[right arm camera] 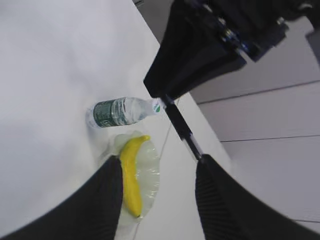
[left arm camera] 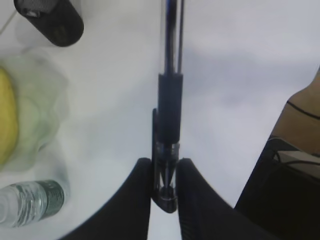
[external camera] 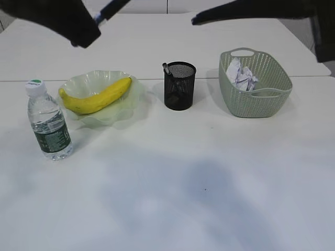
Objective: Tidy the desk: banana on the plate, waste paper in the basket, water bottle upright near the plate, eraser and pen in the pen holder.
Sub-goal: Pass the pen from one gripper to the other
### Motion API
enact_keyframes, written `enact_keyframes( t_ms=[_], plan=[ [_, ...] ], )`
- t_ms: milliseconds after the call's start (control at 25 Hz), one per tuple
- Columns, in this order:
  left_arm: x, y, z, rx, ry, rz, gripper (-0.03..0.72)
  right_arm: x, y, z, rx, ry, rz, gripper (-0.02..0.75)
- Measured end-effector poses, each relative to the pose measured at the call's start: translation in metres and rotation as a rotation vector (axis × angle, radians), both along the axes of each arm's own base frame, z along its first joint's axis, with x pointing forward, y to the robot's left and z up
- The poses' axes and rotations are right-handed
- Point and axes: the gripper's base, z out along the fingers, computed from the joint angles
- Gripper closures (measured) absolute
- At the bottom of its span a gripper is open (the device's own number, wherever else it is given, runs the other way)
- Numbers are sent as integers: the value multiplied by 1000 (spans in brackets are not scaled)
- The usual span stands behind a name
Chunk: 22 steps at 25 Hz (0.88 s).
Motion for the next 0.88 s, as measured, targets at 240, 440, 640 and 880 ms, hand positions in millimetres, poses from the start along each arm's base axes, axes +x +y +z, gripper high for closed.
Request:
enact_keyframes(
  t_ms=[240, 440, 640, 880],
  plan=[
    [-5, -2, 19, -82, -13, -17, 589, -4, 6, 7, -44, -201, -12, 381],
    [-9, -5, 21, -120, 21, -47, 589, -7, 1, 18, -53, -364, -22, 381],
    [-12, -8, 22, -155, 51, -69, 589, -4, -1, 16, -79, -456, -32, 381],
    [-15, -10, 22, -180, 76, -87, 589, 1, 1, 1, -78, -511, -37, 381]
  ],
)
